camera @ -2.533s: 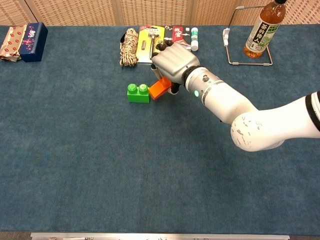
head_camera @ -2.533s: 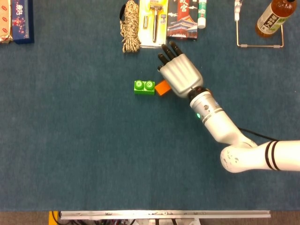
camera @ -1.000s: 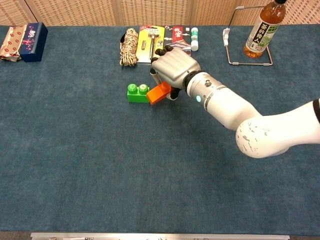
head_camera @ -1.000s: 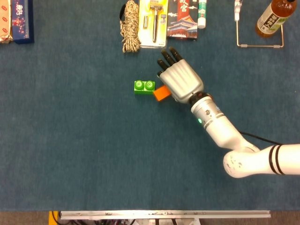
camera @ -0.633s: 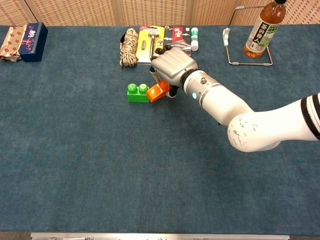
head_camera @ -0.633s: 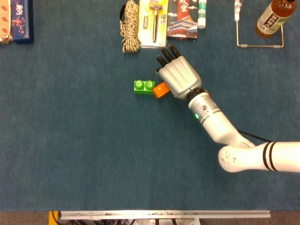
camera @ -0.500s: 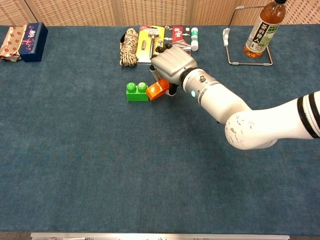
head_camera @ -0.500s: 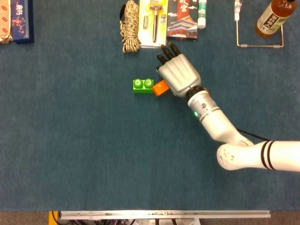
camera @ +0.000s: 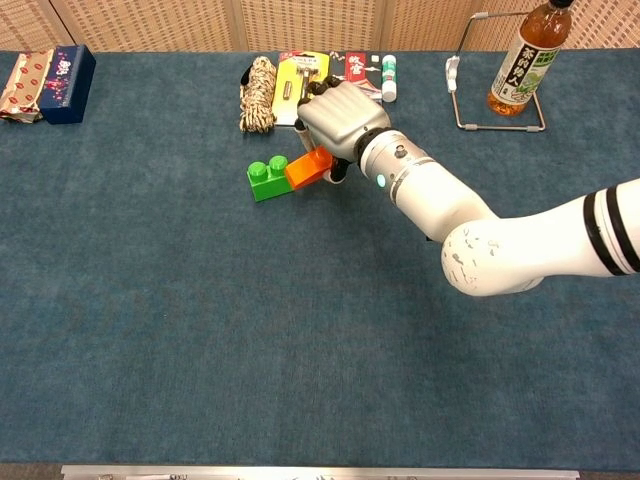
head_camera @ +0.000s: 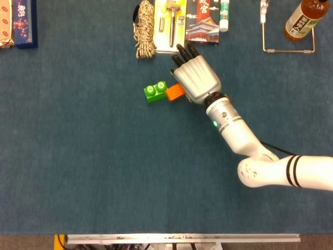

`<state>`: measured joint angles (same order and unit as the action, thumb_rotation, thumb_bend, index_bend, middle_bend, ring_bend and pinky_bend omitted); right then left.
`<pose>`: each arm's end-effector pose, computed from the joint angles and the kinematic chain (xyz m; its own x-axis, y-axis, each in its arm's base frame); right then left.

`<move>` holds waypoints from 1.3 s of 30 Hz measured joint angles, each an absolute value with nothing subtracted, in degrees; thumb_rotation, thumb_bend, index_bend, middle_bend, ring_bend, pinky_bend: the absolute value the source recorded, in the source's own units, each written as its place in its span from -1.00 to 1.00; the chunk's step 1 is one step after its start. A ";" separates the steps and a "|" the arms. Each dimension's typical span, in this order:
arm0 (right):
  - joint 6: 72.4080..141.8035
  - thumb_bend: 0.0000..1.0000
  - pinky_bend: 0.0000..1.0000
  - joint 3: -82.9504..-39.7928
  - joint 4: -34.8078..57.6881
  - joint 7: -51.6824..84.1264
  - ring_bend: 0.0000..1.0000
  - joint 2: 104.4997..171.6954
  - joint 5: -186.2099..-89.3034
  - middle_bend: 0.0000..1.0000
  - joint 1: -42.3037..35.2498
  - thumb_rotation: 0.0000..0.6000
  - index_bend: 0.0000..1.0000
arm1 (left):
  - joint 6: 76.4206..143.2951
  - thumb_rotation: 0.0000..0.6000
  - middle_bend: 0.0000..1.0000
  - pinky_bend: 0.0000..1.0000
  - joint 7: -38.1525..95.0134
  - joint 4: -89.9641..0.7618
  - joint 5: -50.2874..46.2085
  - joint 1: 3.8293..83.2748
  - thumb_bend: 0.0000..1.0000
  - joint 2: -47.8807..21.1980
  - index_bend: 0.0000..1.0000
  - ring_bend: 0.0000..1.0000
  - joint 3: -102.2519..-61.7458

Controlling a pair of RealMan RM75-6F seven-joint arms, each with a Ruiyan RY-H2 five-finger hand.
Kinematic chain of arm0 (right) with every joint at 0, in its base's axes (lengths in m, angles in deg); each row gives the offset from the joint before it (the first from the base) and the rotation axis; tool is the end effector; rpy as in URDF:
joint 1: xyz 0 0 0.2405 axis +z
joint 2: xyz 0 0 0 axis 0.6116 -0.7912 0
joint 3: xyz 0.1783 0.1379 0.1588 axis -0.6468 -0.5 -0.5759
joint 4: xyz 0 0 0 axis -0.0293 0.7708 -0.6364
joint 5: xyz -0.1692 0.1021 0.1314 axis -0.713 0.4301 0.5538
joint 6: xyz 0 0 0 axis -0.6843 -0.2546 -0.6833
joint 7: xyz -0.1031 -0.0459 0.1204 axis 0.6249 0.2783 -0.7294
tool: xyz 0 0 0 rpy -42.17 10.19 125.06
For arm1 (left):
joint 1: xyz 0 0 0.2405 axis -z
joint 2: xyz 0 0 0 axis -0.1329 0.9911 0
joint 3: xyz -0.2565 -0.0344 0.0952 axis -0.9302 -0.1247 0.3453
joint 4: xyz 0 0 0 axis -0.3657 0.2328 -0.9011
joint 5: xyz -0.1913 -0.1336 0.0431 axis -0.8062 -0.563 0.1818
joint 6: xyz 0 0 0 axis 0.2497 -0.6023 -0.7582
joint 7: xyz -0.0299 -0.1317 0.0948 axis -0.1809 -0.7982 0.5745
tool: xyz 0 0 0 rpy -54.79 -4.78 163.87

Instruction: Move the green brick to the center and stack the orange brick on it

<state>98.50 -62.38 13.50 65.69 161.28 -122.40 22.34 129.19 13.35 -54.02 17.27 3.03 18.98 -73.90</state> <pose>-0.0515 -0.3980 -0.1426 0.7222 -0.1147 0.6821 -0.6344 -0.5028 0.5872 -0.4312 0.1280 0.2611 0.5169 0.1043 0.8497 0.8120 0.2547 -0.5252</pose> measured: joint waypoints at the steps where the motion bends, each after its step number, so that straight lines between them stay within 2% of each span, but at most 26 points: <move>1: 98.89 -0.48 -0.86 -62.21 12.53 65.96 -0.92 160.85 -122.54 -0.55 22.14 1.00 0.22 | 129.19 1.00 -0.65 -0.70 13.33 -54.00 17.27 3.01 -0.41 18.98 -0.47 -0.81 -73.89; 15: 105.52 -0.47 -0.86 -60.89 -4.91 68.40 -0.92 152.13 -126.77 -0.55 19.07 1.00 0.22 | 128.94 1.00 -0.65 -0.70 14.57 -54.55 17.40 3.21 -0.41 18.81 -0.46 -0.81 -73.85; 28: 102.97 -0.47 -0.86 -65.62 -2.98 73.20 -0.92 152.60 -119.51 -0.55 24.24 1.00 0.22 | 128.97 1.00 -0.65 -0.69 14.31 -54.31 17.44 3.04 -0.41 18.73 -0.46 -0.81 -73.72; 39: 98.92 -0.48 -0.86 -67.59 0.48 73.43 -0.92 153.38 -113.48 -0.55 28.54 1.00 0.23 | 129.12 1.00 -0.65 -0.69 14.42 -54.21 17.70 3.00 -0.41 18.55 -0.46 -0.81 -73.64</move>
<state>98.92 -67.59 0.48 73.43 153.38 -113.48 28.54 129.12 14.42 -54.21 17.70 3.00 18.55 -73.64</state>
